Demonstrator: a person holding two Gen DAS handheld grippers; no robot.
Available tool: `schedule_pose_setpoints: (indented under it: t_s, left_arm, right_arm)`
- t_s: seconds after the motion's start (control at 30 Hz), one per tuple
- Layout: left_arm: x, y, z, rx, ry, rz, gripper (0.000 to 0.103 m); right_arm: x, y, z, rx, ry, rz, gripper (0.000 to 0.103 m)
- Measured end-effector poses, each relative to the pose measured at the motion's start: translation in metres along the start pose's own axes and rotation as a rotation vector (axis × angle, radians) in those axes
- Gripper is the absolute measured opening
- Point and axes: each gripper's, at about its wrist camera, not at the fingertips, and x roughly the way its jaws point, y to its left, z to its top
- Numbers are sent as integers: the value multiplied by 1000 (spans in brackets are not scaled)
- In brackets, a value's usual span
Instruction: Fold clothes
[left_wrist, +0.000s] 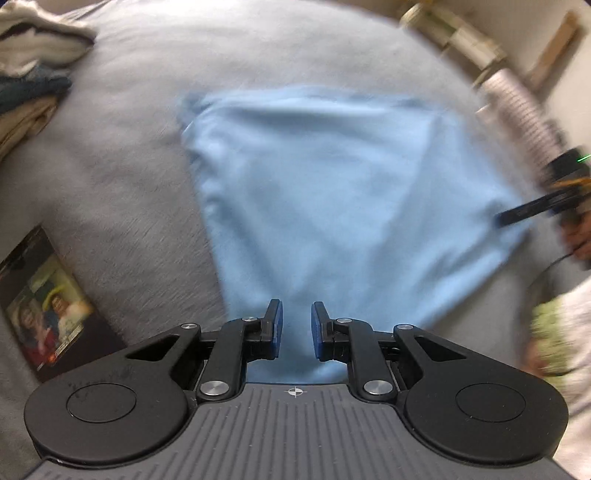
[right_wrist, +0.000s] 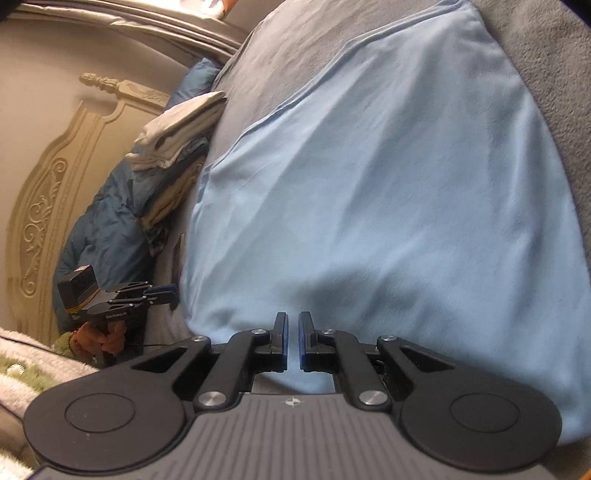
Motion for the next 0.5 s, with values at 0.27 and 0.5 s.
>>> schedule_pose_setpoints:
  t_s: [0.27, 0.5]
  left_arm:
    - [-17, 2, 6, -42, -42, -12, 16]
    - [19, 31, 23, -215, -11, 99, 21]
  right_arm:
    - [-13, -4, -4, 22, -52, -4, 6]
    - [-7, -3, 1, 20, -69, 10, 6]
